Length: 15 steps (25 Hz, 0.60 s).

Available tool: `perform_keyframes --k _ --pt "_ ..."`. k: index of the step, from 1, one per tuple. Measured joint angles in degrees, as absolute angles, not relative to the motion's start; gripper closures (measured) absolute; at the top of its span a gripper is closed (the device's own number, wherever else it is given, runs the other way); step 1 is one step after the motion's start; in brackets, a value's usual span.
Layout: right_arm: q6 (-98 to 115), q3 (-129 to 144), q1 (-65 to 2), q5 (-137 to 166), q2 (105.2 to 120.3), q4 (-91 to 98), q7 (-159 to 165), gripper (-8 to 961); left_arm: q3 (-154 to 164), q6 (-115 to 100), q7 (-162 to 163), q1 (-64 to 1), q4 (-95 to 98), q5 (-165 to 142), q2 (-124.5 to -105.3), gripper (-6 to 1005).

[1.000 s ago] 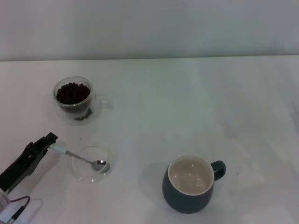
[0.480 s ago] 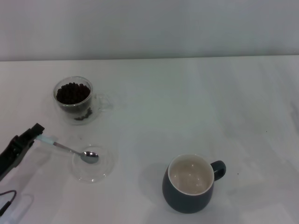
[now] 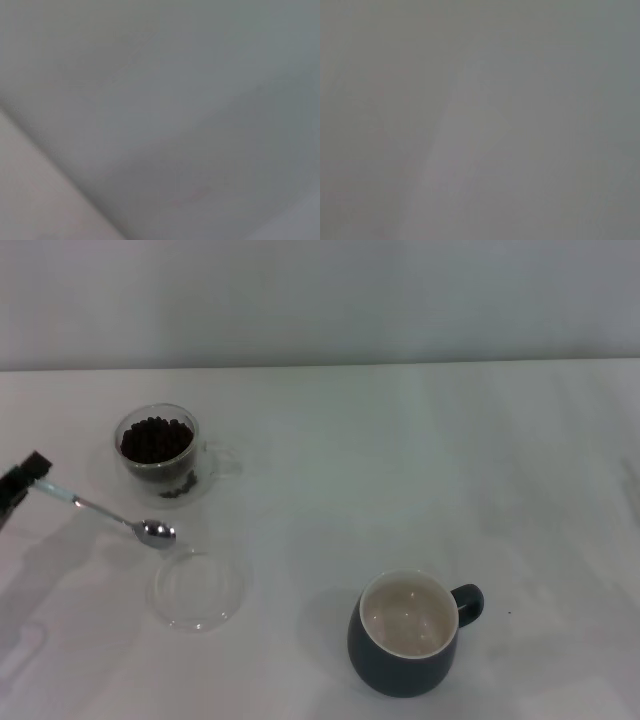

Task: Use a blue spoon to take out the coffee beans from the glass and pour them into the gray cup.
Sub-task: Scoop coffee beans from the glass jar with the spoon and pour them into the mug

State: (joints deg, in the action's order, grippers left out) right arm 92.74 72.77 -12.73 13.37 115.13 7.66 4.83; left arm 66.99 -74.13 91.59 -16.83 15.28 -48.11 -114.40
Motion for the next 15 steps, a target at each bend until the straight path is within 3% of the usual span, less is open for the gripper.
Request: perform_keyframes --k 14,15 --pt "92.7 73.8 -12.8 13.5 115.22 7.5 4.8 505 66.2 -75.5 94.5 -19.1 23.2 -48.0 -109.37 873" --pt "92.7 74.1 -12.9 13.5 115.22 7.5 4.8 505 66.0 -75.5 94.6 -19.4 23.3 -48.1 -108.33 873"
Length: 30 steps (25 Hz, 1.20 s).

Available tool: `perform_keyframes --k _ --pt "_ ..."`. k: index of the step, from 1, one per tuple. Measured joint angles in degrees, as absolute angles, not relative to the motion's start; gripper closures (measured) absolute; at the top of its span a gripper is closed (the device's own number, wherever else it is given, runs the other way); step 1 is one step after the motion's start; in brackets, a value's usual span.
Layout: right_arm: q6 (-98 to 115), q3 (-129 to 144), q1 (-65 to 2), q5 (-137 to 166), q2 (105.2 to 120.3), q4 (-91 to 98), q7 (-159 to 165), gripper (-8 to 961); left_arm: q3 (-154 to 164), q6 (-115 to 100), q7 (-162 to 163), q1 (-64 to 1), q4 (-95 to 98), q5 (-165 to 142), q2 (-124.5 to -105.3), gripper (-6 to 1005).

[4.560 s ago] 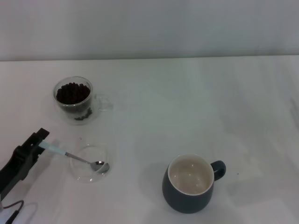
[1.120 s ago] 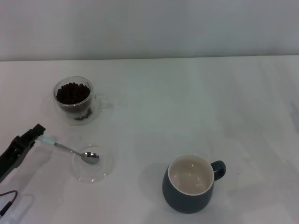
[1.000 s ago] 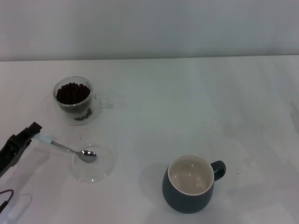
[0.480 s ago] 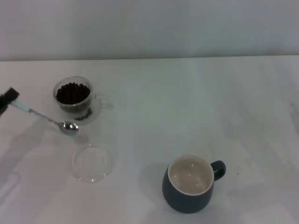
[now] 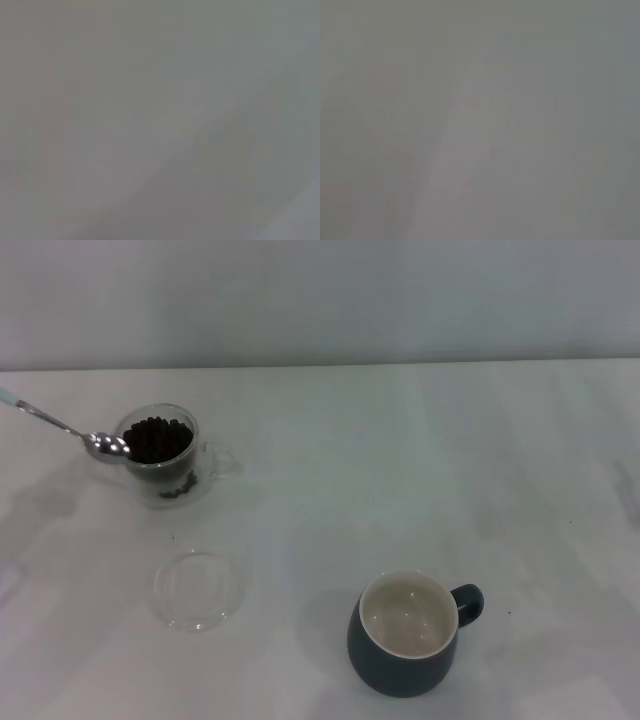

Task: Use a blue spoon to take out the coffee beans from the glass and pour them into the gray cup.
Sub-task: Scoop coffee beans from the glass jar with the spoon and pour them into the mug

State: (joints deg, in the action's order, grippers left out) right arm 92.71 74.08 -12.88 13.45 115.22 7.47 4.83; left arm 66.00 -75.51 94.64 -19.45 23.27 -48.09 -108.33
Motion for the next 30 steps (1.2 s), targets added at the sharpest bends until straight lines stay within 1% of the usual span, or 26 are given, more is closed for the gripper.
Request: perform_keyframes --k 5,10,19,30 --pt "92.4 75.8 -13.4 13.4 115.27 6.9 4.8 505 65.9 -75.1 94.6 -20.2 23.4 -47.9 -106.45 873" --pt "91.9 78.4 -13.7 13.5 115.31 7.2 4.9 505 65.9 -74.7 93.9 -20.7 23.4 -48.6 -105.56 873" --pt "95.2 84.0 -13.3 13.5 115.32 6.9 5.3 506 65.9 -70.8 92.3 -22.6 23.5 -51.8 -105.14 872" --pt "98.3 89.7 -13.3 13.5 115.4 6.9 9.1 506 65.9 -64.4 92.8 -26.5 23.5 -56.3 -103.7 872"
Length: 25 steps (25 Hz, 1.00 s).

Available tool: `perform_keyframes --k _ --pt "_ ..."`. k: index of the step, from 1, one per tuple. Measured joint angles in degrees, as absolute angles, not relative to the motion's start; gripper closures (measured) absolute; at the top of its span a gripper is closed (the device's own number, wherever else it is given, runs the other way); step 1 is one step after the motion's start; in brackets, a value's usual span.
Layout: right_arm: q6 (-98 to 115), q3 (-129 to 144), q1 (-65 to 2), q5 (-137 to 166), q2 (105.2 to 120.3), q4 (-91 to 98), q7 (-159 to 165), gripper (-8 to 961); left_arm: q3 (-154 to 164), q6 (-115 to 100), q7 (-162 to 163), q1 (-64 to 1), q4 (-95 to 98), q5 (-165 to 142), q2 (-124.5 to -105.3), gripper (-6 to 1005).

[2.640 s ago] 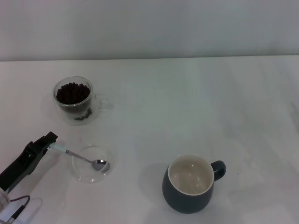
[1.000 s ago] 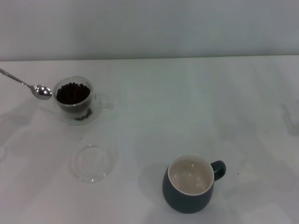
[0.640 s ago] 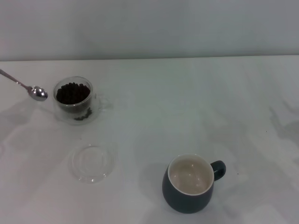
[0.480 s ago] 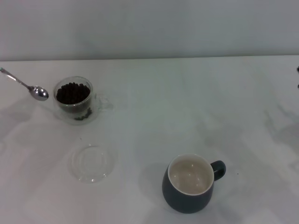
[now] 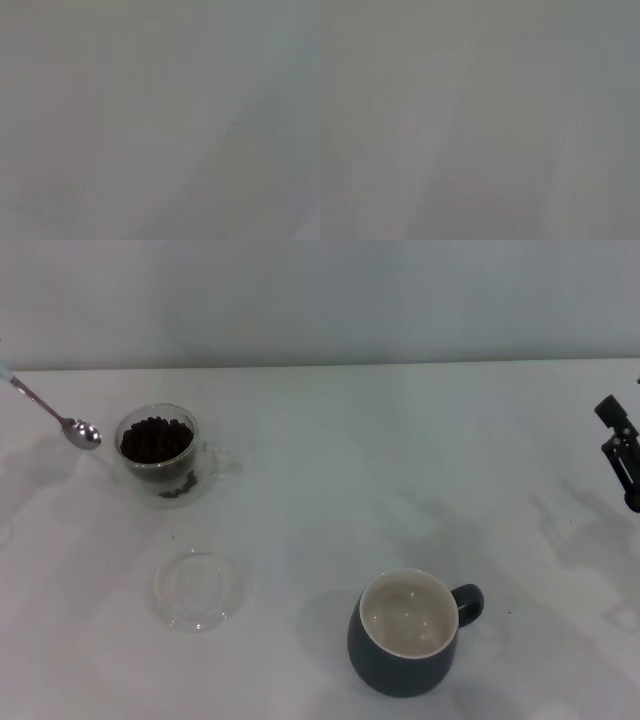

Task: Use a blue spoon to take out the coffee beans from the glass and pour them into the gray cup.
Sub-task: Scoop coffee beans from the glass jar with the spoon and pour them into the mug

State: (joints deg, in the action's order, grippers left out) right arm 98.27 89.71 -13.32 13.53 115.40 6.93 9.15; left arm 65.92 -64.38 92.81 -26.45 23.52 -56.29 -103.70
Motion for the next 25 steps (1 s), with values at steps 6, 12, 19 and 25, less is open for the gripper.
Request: perform_keyframes --k 6,12,19,25 --pt "98.4 92.4 -13.7 13.5 115.4 7.5 9.2 506 65.9 -63.7 93.5 -27.1 23.7 -57.0 -102.86 873" --pt "98.1 94.0 -13.9 13.5 115.4 8.1 9.3 506 65.9 -63.5 94.4 -27.1 24.1 -57.9 -101.9 873" --pt "98.4 95.1 -14.0 13.5 115.48 8.7 9.3 507 65.9 -63.1 94.1 -26.7 24.3 -58.5 -101.73 872" --pt "98.4 96.1 -14.0 13.5 115.56 9.4 9.3 507 65.9 -62.5 93.5 -27.3 24.3 -62.3 -103.1 872"
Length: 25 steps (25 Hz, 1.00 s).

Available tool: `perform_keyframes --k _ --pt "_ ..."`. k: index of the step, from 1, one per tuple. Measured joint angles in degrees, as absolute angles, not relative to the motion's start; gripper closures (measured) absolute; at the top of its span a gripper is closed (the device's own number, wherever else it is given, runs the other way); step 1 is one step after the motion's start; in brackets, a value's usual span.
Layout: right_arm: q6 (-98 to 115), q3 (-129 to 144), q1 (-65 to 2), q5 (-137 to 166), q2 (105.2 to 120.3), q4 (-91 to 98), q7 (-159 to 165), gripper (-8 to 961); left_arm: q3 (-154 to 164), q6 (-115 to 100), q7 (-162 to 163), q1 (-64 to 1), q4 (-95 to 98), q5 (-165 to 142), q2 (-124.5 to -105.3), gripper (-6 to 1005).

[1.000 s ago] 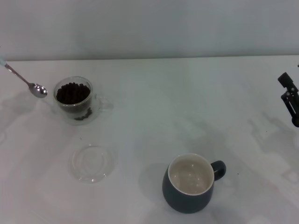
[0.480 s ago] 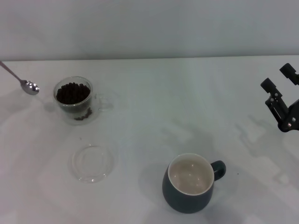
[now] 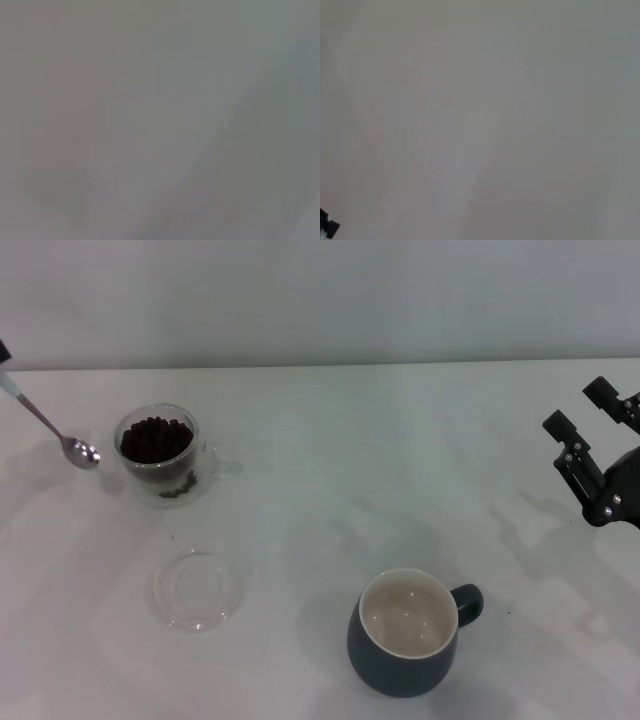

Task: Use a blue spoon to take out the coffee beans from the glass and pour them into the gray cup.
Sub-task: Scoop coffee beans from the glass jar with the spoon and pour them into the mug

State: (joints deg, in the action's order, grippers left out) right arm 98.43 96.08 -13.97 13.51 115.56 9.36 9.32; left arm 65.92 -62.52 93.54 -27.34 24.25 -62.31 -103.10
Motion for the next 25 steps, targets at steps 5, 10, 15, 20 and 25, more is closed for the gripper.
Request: perform_keyframes --k 5,10,15,20,25 --pt "98.5 96.0 -14.0 13.1 115.57 9.8 9.3 507 65.9 -61.4 94.7 -29.1 24.1 -64.6 -103.06 872" --pt "98.3 95.7 -13.8 13.0 115.52 9.7 9.4 507 65.9 -61.1 99.0 -31.3 23.8 -68.2 -102.36 872" --pt "100.3 95.5 -12.9 12.4 115.42 9.6 12.4 507 66.3 -60.8 104.6 -32.8 24.1 -70.8 -101.12 872" --pt "100.9 95.4 -12.8 11.5 115.4 8.9 12.8 507 66.1 -60.7 107.4 -34.2 24.2 -72.8 -100.89 872" --pt "99.9 95.4 -12.7 11.4 115.39 8.9 12.9 508 64.5 -60.5 107.8 -34.4 24.2 -72.8 -100.67 871"
